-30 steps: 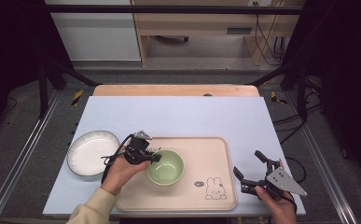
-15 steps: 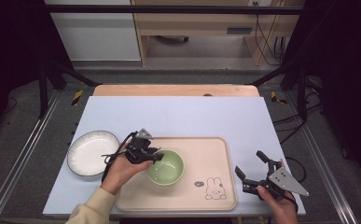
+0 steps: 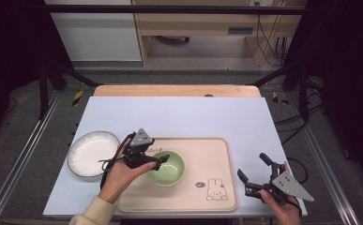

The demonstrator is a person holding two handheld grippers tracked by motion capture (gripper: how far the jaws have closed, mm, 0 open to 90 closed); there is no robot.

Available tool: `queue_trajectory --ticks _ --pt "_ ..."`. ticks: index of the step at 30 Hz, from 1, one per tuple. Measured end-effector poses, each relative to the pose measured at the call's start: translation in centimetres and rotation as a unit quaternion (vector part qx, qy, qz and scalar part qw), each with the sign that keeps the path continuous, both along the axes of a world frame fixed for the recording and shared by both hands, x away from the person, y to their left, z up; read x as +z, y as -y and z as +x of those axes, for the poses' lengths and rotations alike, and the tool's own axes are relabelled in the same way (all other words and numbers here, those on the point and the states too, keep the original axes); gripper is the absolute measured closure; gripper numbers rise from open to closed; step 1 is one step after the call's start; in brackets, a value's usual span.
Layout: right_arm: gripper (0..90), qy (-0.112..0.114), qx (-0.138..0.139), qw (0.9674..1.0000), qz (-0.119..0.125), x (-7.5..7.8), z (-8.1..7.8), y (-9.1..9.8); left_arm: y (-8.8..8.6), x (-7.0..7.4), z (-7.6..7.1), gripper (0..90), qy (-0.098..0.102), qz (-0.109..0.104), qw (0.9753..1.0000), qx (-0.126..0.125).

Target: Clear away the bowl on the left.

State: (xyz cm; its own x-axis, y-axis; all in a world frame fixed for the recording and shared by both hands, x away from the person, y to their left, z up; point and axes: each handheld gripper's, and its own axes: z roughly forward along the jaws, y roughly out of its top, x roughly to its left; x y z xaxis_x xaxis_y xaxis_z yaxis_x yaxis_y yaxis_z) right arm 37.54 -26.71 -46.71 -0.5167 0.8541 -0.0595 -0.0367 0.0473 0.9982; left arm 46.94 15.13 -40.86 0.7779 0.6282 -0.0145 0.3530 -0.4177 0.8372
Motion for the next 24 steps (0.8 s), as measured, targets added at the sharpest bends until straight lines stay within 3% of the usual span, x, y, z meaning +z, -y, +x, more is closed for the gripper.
queue_trajectory --ticks 7,24 --pt "4.9 -0.002 -0.005 1.0 0.0 0.1 -0.1 -0.1 -1.6 0.8 -1.7 11.0 0.044 -0.055 0.9975 -0.004" --pt "4.2 -0.004 -0.003 1.0 0.003 0.0 0.1 0.0 -4.6 2.5 -3.6 2.5 0.093 -0.093 0.9911 -0.02"
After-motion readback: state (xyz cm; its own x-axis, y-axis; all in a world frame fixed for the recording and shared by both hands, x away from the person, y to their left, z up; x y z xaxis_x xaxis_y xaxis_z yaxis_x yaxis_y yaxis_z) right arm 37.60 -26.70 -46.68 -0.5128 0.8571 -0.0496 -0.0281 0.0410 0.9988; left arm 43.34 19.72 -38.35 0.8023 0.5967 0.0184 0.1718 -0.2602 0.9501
